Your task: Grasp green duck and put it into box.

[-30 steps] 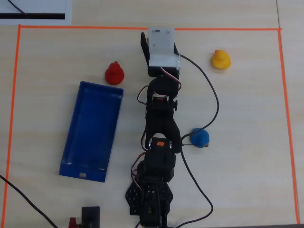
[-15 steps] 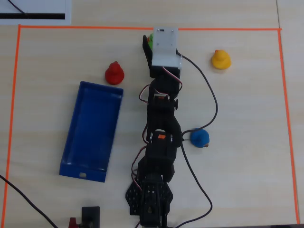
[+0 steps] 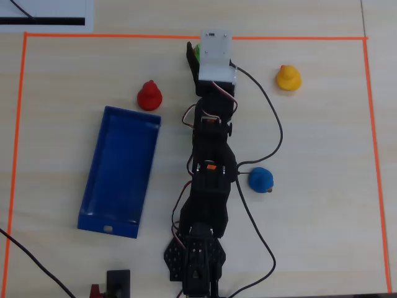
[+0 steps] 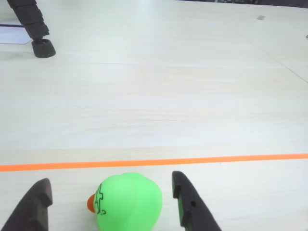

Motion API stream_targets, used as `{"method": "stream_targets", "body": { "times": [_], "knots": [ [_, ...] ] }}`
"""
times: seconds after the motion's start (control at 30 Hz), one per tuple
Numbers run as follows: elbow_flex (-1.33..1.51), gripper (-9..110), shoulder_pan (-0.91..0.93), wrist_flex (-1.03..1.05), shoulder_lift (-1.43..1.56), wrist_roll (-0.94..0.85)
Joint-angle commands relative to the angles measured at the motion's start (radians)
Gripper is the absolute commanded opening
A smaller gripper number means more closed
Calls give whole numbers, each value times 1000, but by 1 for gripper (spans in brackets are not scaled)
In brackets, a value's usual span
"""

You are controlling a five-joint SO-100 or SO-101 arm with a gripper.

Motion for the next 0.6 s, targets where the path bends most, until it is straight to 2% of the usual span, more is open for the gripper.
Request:
{"method": "stream_targets", "body": {
  "times": [0.0, 0.57],
  "knots": [
    [-58, 34, -11, -2, -9, 6],
    [-181, 34, -38, -2, -161, -2]
  ]
}}
